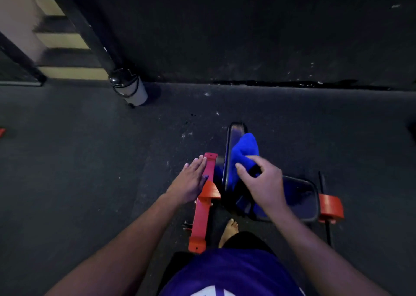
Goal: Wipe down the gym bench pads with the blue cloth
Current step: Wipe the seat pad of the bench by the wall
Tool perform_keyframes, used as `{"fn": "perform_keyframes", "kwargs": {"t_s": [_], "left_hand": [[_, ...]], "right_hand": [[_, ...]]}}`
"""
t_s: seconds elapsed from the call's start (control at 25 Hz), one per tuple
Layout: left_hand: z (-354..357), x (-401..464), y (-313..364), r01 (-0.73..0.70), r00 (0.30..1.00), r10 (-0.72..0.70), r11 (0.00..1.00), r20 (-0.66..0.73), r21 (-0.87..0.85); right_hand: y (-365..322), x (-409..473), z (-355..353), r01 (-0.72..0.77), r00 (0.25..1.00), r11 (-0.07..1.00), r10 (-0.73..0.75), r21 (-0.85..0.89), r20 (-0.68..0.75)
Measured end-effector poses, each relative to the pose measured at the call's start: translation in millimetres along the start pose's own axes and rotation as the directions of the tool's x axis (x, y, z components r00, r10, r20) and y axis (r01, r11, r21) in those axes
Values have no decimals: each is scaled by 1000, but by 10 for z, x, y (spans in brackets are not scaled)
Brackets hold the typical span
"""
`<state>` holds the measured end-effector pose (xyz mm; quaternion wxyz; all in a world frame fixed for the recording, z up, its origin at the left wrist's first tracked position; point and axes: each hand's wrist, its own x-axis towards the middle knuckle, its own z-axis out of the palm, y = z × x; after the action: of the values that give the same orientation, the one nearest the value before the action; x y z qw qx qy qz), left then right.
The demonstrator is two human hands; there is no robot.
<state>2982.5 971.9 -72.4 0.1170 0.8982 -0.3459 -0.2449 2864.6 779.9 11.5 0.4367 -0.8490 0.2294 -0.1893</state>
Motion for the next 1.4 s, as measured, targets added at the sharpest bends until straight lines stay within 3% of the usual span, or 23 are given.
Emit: {"fn": "perform_keyframes", "kwargs": {"t_s": [0.08, 0.16, 0.32, 0.4, 0.56, 0.8, 0.92, 1.08, 1.24, 1.4], "left_hand": [[46, 216, -55, 0, 1000, 1, 1000, 11, -19], [100, 402, -30, -37, 999, 38, 998, 19, -49], [271, 654, 21, -247, 967, 248, 969, 58, -14], [337, 741, 35, -246, 964, 246, 969, 105, -11], [414, 778, -55, -253, 967, 246, 958, 67, 135], [323, 861, -173, -358, 933, 347, 924, 100, 132], [270, 895, -204, -394, 916, 377, 909, 135, 136], [225, 879, -260, -437, 896, 409, 881, 174, 181], [181, 854, -269, -445, 893, 407, 867, 193, 227], [178, 878, -307, -464, 882, 412, 842, 229, 275]], "right_hand": [[104, -3, 184, 188, 982, 954, -177, -234, 69], [192, -79, 288, 233, 964, 941, -190, -247, 186], [220, 10, 389, 216, 943, 941, -131, -262, 307], [213, 451, 459, 154, 955, 945, -68, -290, 288], [189, 996, 477, 94, 953, 945, 5, -313, 302], [78, -513, 224, 220, 919, 917, -80, -334, 385], [48, -736, 276, 206, 928, 907, -62, -366, 368], [-79, 119, 516, 147, 974, 869, -46, -473, 220], [-77, 975, 619, -4, 961, 861, 144, -508, 236], [-54, 615, 543, 38, 973, 863, 83, -504, 215]]}}
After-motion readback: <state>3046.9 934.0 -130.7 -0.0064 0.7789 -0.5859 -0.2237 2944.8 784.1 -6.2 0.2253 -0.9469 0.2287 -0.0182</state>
